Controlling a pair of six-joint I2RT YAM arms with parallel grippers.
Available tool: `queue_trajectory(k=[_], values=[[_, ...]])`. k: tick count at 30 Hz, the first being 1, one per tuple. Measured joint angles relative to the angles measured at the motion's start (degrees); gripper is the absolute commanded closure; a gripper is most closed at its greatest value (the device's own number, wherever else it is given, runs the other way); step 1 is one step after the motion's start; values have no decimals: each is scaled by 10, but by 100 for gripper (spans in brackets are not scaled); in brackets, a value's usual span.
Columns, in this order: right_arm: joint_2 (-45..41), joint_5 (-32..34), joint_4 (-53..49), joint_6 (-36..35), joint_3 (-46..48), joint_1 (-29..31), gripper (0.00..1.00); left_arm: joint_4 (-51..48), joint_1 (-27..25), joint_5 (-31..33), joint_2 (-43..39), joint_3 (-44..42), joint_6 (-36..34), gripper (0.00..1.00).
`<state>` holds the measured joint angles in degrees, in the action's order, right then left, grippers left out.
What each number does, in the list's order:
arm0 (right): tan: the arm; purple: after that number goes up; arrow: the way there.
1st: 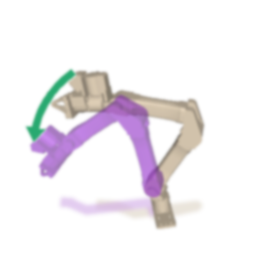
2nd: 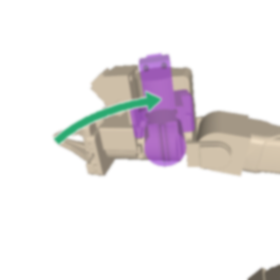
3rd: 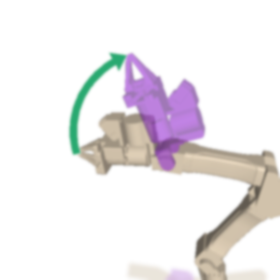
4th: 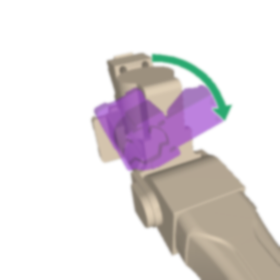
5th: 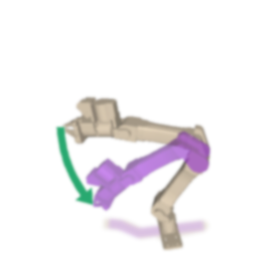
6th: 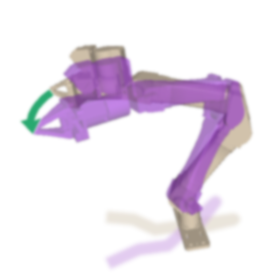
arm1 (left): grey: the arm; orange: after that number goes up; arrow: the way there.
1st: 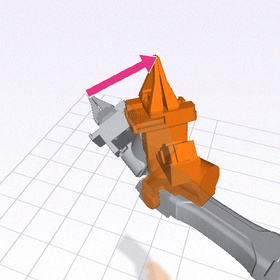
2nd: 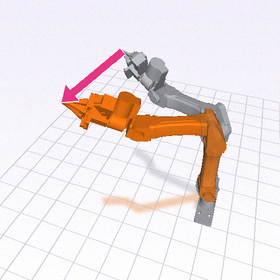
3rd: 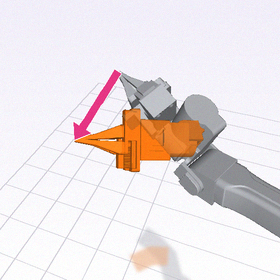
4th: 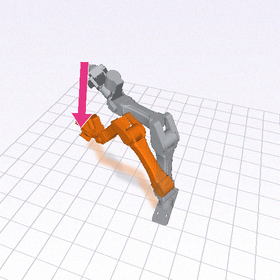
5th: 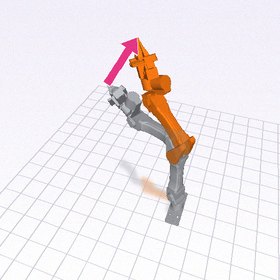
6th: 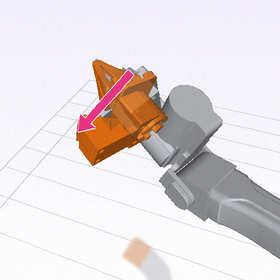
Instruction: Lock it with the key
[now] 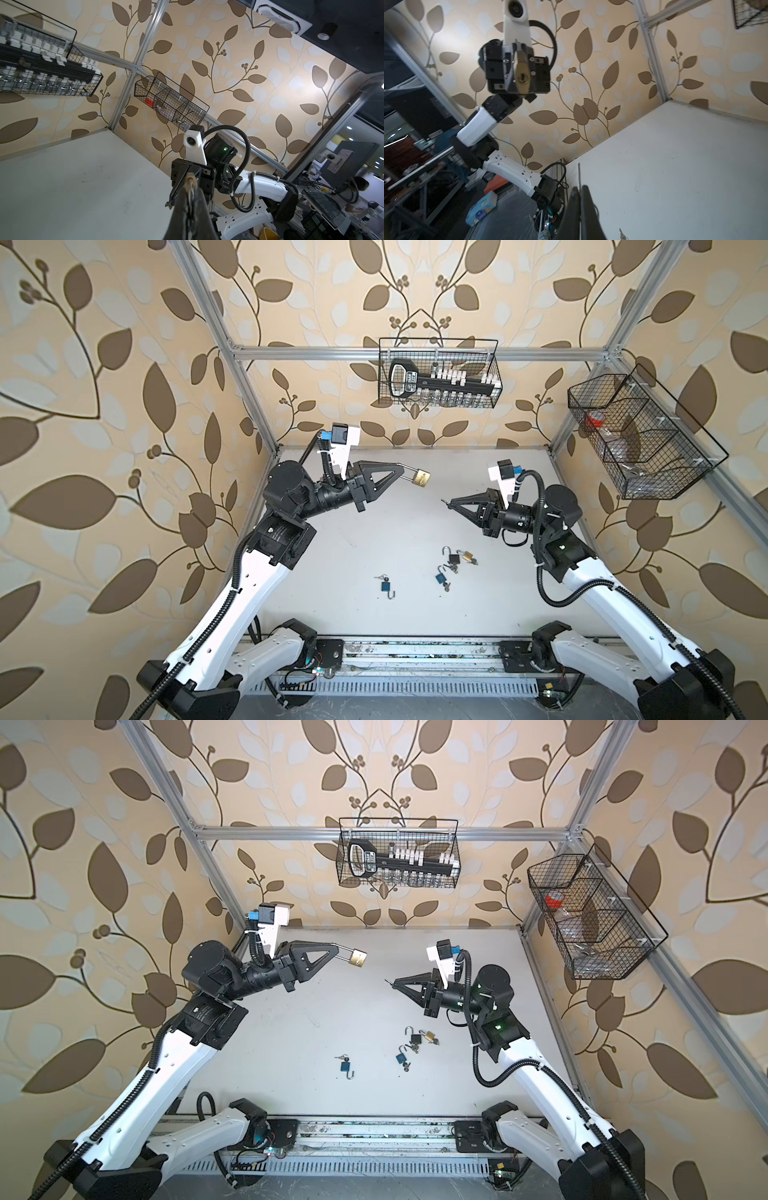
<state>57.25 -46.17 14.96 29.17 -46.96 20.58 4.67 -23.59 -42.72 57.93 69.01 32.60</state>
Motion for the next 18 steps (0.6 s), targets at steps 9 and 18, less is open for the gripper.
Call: queue_trajectory(k=[9,18], values=[[70,251,-148,-52,43,-59,100,-176,-1,100,81,45,-68,100],[207,259,-154,-23,97,-153,100,-266,-56,153,209,46,-83,100]])
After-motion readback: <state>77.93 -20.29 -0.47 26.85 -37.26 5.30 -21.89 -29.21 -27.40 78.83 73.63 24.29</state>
